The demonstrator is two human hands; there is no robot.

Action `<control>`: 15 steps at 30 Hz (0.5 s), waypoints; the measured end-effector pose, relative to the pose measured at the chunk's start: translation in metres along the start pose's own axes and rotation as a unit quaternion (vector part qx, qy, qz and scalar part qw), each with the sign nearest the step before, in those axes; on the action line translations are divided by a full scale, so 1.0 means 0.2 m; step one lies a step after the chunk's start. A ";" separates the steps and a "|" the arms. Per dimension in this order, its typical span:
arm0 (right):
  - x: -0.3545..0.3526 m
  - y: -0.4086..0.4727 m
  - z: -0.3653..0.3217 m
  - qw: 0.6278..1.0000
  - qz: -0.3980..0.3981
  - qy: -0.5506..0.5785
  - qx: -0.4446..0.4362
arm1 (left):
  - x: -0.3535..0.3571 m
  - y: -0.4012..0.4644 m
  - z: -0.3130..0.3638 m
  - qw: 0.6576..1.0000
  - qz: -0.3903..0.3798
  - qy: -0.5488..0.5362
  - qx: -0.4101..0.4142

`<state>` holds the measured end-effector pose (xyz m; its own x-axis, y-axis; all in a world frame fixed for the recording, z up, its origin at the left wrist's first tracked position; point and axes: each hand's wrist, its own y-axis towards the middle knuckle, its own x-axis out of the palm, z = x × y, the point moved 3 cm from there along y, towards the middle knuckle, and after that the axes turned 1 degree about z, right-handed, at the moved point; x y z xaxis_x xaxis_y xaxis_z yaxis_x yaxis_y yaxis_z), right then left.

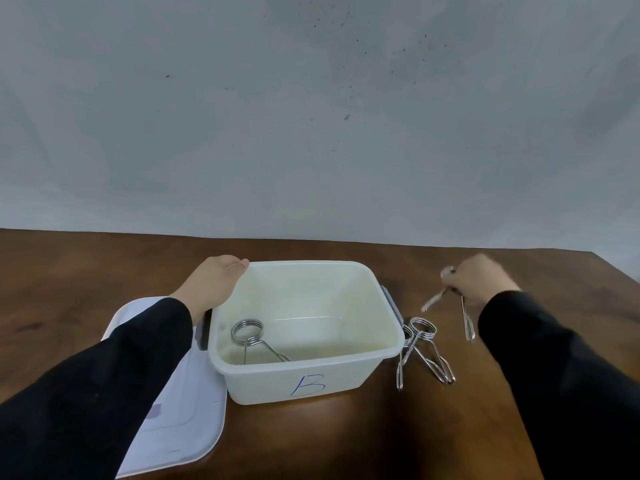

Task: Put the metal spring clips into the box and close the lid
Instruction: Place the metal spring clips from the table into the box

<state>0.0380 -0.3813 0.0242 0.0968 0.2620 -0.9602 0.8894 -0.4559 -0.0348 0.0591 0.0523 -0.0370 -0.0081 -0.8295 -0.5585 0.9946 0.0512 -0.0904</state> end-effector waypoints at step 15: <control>0.58 -0.65 -1.25 0.910 -0.227 -0.063 -0.342 | -0.02 -0.03 0.01 0.999 -0.003 -0.036 0.003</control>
<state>0.0450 -0.0799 -0.0138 -0.3639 0.1721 -0.9154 0.8990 0.3218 -0.2969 0.0542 0.0532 -0.0326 -0.0074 -0.8675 -0.4974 0.9951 0.0424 -0.0888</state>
